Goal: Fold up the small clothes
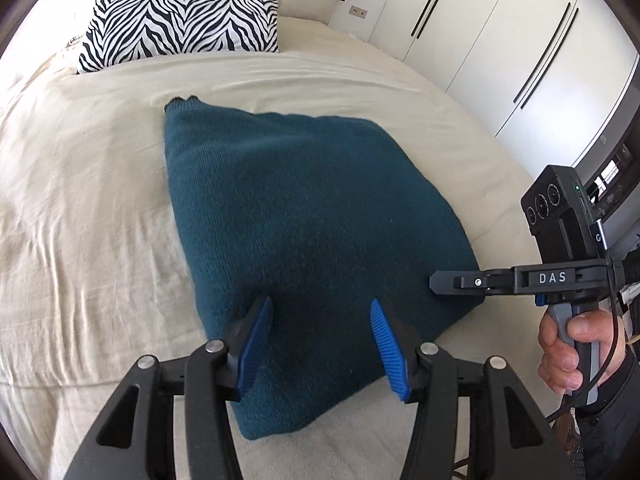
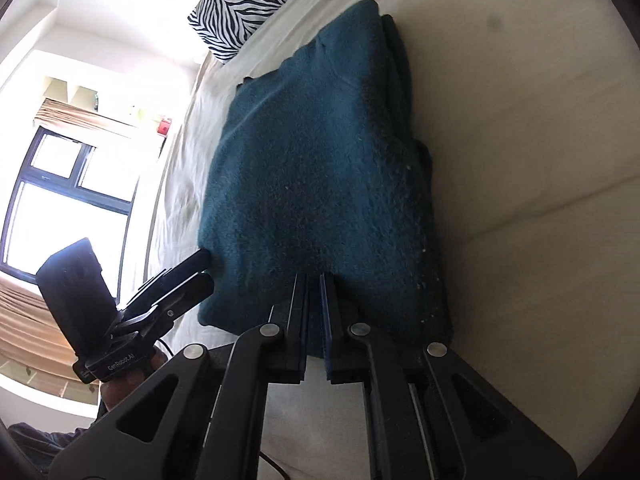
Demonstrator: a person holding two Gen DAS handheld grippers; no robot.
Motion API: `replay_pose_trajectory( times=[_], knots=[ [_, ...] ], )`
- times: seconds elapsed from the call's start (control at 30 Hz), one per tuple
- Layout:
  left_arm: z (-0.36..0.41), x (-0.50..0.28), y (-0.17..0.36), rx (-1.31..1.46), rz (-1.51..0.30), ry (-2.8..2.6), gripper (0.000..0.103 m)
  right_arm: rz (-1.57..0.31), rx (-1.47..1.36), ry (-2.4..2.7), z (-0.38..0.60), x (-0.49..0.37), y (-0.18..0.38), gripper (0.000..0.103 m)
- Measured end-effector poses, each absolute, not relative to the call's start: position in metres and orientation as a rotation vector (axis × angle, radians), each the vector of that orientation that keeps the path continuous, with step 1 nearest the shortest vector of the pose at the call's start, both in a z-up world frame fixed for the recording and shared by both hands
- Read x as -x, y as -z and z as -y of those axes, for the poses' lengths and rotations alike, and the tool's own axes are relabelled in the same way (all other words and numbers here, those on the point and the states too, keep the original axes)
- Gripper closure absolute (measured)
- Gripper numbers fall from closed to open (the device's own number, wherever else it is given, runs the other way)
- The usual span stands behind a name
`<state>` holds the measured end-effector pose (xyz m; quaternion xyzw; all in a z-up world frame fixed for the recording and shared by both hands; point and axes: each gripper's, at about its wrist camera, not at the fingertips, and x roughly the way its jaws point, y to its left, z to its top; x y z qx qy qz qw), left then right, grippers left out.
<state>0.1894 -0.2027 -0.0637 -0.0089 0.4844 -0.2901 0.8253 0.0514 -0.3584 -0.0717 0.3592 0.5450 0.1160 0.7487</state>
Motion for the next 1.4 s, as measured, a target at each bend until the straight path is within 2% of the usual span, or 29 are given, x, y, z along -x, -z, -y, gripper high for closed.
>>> replay_pose_trajectory(
  times=[0.07, 0.43, 0.53, 0.63, 0.67, 0.7, 0.73, 0.77, 0.83, 0.9, 1.03, 1.2, 1.23, 1.3, 1.33, 1.4],
  knots=[
    [0.203, -0.190, 0.072, 0.036, -1.047, 0.618, 0.049, -1.164, -0.839, -0.245, 0.371, -0.045, 0.079, 0.103],
    [0.207, -0.189, 0.075, 0.033, -1.074, 0.626, 0.048, -1.121, -0.838, -0.138, 0.410, -0.018, 0.063, 0.103],
    [0.205, -0.189, 0.073, 0.036, -1.075, 0.629, 0.048, -1.085, -0.824, -0.084, 0.422, -0.019, 0.044, 0.099],
    [0.201, -0.186, 0.067, 0.044, -1.073, 0.629, 0.047, -1.057, -0.769, -0.022, 0.430, -0.022, 0.024, 0.083],
    [0.199, -0.185, 0.064, 0.050, -1.072, 0.630, 0.046, -1.043, -0.768, -0.021, 0.432, -0.024, 0.019, 0.069],
    [0.196, -0.185, 0.060, 0.056, -1.068, 0.631, 0.045, -1.031, -0.766, -0.019, 0.433, -0.027, 0.016, 0.047],
    [0.192, -0.183, 0.055, 0.062, -1.062, 0.630, 0.043, -1.017, -0.760, -0.011, 0.434, -0.029, 0.012, 0.038],
    [0.187, -0.182, 0.050, 0.070, -1.048, 0.621, 0.042, -1.005, -0.754, -0.012, 0.434, -0.032, 0.010, 0.034],
    [0.172, -0.181, 0.040, 0.099, -1.014, 0.598, 0.029, -1.014, -0.763, -0.051, 0.431, -0.042, 0.012, 0.034],
    [0.153, -0.191, 0.036, 0.157, -0.993, 0.574, 0.023, -1.034, -0.801, -0.065, 0.434, -0.055, 0.019, 0.034],
    [0.125, -0.230, 0.051, 0.301, -1.053, 0.541, 0.023, -1.054, -0.878, -0.082, 0.435, -0.076, 0.042, 0.034],
    [0.124, -0.283, 0.093, 0.463, -1.235, 0.558, 0.024, -1.098, -0.888, -0.127, 0.427, -0.105, 0.063, 0.037],
    [0.127, -0.288, 0.095, 0.474, -1.241, 0.562, 0.024, -1.108, -0.870, -0.140, 0.423, -0.111, 0.064, 0.040],
    [0.138, -0.291, 0.093, 0.459, -1.242, 0.571, 0.024, -1.156, -0.842, -0.162, 0.413, -0.126, 0.071, 0.059],
    [0.144, -0.294, 0.092, 0.441, -1.247, 0.575, 0.025, -1.181, -0.813, -0.153, 0.409, -0.133, 0.075, 0.062],
    [0.155, -0.294, 0.094, 0.424, -1.269, 0.580, 0.036, -1.202, -0.766, -0.140, 0.402, -0.142, 0.077, 0.070]
  ],
)
